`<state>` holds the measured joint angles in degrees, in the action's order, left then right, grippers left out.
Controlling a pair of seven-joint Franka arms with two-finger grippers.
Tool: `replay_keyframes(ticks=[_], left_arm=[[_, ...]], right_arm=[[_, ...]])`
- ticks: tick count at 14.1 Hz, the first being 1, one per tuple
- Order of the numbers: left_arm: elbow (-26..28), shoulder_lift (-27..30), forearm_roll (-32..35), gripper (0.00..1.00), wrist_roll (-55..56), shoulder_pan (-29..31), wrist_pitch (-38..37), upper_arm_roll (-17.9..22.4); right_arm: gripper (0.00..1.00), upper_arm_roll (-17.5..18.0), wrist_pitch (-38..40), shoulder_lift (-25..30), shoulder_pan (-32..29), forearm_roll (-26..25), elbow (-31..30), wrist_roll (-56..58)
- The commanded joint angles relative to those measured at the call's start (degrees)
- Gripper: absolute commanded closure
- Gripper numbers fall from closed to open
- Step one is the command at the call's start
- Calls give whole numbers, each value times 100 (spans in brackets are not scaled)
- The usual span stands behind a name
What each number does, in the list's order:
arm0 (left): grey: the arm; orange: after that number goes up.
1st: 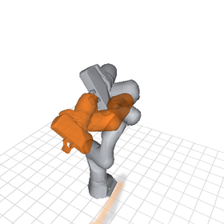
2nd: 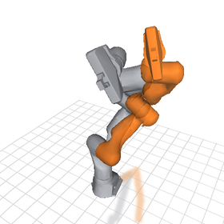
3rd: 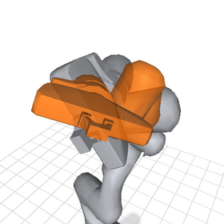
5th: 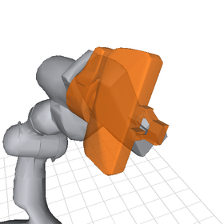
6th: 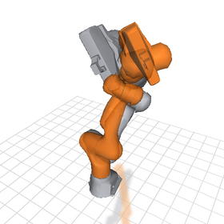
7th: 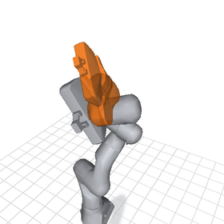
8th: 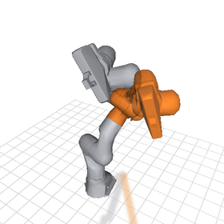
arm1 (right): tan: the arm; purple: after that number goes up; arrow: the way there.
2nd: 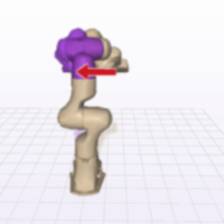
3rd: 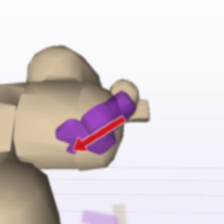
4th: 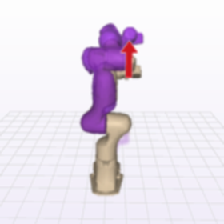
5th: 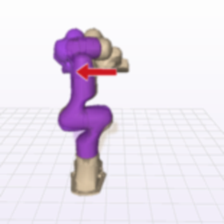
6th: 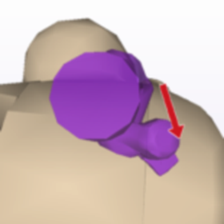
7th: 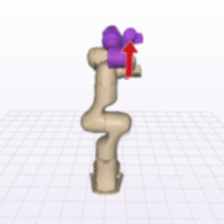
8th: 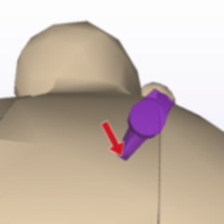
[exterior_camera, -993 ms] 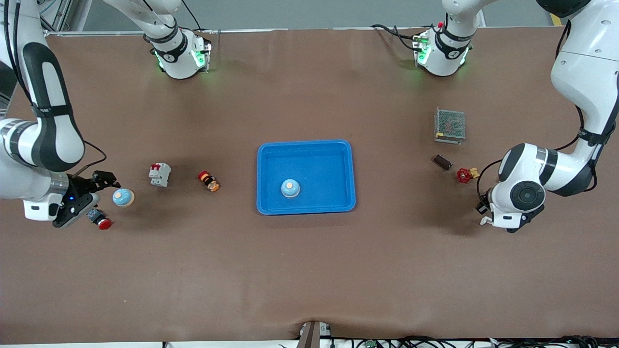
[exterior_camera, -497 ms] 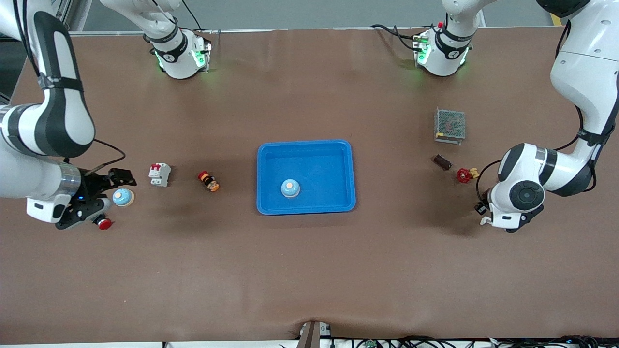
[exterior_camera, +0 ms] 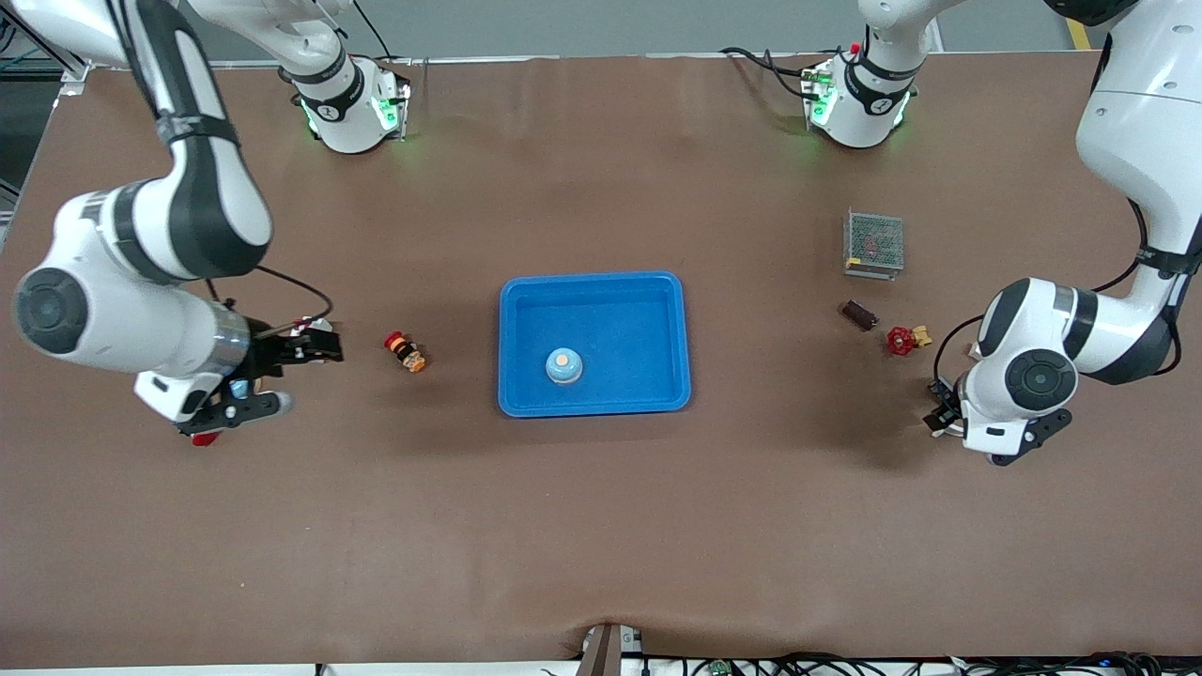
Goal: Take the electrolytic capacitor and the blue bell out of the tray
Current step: 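Release the bell by the red button while the left gripper releases capacitor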
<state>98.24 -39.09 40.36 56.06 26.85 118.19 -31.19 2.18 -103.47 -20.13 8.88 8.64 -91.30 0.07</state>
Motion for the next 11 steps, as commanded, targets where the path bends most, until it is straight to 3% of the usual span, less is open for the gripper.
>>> replay_keyframes(ticks=[1, 8, 11], left_arm=[[-199, 95, 33, 0, -279, -5, -103, -141], [-270, 797, -388, 0, -1597, 66, -340, -247], [-340, 1008, -432, 0, -1895, 66, -499, -264]], right_arm=[[0, -68, -120, 53, 490, 173, 78, -988], [0, -86, -945, -9, 1633, 42, 60, -3037], [0, -86, -1280, -193, 2020, -345, 60, -3723]])
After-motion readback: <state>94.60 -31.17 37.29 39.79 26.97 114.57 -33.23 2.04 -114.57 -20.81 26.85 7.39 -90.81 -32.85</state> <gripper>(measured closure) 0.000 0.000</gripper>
